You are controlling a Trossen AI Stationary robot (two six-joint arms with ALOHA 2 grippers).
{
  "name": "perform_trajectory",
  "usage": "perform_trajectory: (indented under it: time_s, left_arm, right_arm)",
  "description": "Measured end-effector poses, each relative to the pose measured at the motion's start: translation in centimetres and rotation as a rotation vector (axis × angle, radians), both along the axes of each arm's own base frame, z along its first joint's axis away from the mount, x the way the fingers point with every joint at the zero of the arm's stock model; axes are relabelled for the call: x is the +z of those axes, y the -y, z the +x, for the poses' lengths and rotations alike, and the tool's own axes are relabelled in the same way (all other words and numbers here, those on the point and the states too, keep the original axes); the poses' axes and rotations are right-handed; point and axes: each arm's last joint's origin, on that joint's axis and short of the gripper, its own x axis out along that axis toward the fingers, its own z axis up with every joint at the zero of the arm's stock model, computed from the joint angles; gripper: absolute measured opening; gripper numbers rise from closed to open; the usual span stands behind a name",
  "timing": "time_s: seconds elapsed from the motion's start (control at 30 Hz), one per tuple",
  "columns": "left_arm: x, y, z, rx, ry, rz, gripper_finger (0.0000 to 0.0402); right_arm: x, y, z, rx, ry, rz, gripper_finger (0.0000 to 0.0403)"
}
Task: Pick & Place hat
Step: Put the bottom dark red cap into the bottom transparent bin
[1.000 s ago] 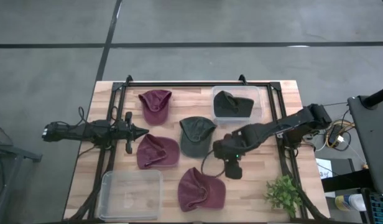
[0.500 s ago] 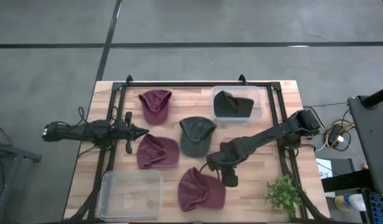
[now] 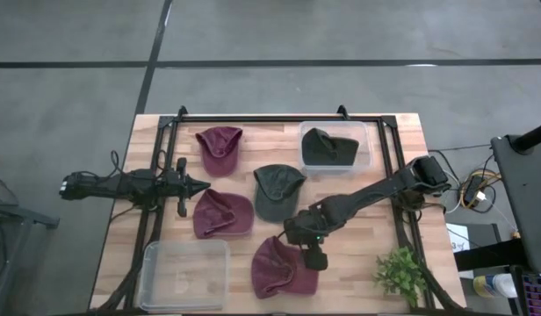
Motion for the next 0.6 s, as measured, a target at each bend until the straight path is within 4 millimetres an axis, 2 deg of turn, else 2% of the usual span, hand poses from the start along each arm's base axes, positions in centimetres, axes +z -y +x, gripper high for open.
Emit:
perform_trajectory:
  time_s: [0.27, 0.6]
  left_arm:
    - [0.0, 0.0, 0.0, 0.0, 0.001, 0.0, 0.0]
    - [0.0, 0.0, 0.0, 0.0, 0.001, 0.0, 0.0]
  right_arm:
    - [-1.2, 0.1, -0.2, -0.029, -0.003, 0.01, 0.0233]
    - [-1.9, 0.1, -0.3, -0.049, 0.009, 0.02, 0.0234]
